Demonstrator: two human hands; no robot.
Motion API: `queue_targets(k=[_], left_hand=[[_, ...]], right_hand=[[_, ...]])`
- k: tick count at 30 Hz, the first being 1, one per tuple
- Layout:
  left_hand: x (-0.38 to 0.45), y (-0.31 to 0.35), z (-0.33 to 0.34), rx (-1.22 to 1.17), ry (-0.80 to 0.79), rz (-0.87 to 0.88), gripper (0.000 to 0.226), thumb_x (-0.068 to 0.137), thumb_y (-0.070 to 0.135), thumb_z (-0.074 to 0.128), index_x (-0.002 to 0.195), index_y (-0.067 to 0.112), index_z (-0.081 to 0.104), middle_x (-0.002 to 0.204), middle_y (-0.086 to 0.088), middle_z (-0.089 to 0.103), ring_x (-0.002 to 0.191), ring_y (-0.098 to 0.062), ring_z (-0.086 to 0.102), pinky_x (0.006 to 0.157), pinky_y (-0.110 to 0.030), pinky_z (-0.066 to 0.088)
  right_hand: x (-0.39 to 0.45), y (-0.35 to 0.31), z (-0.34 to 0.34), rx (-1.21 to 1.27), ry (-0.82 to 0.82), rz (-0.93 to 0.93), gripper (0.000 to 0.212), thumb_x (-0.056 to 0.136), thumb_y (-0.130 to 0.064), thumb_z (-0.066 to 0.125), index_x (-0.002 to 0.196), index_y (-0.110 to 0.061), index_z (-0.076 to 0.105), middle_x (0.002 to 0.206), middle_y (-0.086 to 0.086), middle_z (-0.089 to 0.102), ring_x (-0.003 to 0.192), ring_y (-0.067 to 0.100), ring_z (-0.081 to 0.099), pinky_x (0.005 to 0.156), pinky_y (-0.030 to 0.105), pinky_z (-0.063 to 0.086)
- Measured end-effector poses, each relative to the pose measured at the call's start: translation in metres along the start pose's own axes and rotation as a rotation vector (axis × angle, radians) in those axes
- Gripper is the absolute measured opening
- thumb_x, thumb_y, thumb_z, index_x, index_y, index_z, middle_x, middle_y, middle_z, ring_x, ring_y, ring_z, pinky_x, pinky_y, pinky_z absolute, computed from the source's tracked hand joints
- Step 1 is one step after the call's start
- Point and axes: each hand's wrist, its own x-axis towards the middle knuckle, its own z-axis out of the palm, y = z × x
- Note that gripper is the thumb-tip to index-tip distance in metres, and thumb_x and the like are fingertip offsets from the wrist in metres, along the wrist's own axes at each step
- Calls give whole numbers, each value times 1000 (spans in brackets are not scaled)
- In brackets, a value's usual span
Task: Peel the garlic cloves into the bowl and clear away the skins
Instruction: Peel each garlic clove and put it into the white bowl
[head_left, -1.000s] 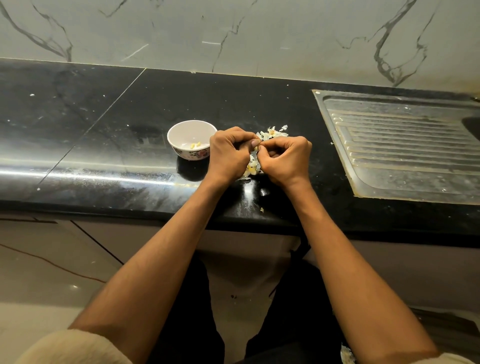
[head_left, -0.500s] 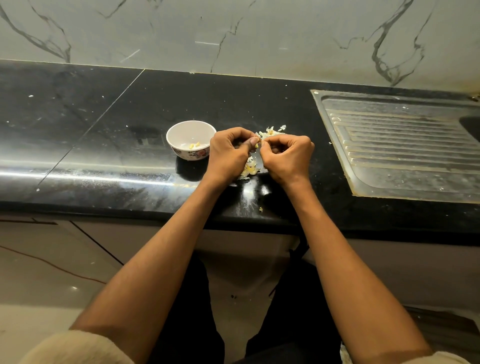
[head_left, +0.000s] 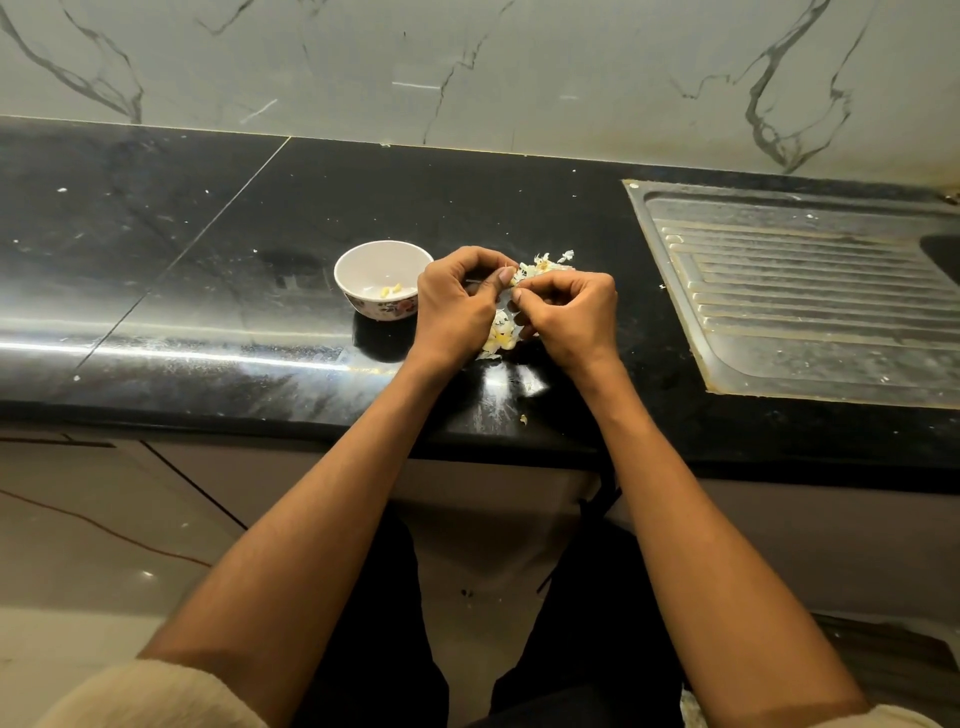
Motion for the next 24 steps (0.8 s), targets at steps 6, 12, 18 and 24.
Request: queue_targets(k=[6,12,18,24], left_hand=[[-2,0,-2,5,11,21,7,86,6,78,91,11,79,89,2,78,84,-11,75,80,-31,62],[-4,2,-3,38,33,54,8,82,6,82,88,10,81,87,3,78,82,-10,74,77,-36,62],[-5,1,-2,84,20,98,10,81,9,84,90,12,82,88,4,78,82,-7,75,72,-34,62],[-5,2,-3,87,-20,145,14,81,14,85,95,10,82,90,2,79,83,-7,75,74,-29,62]], right_hand=[[2,-1,0,163,24,74,12,85,1,76,75,-6,78,67,11,74,54,22,68,49,31,55],[3,-1,-2,287,14,120,11,88,4,69,84,10,77,75,26,73,55,20,64,48,26,51],[3,-2,-2,329,40,118,11,87,5,70,80,5,78,72,20,74,54,20,62,48,26,51],[5,1,-2,363,77,149,13,83,6,70,74,2,78,66,17,71,51,21,62,48,27,50]])
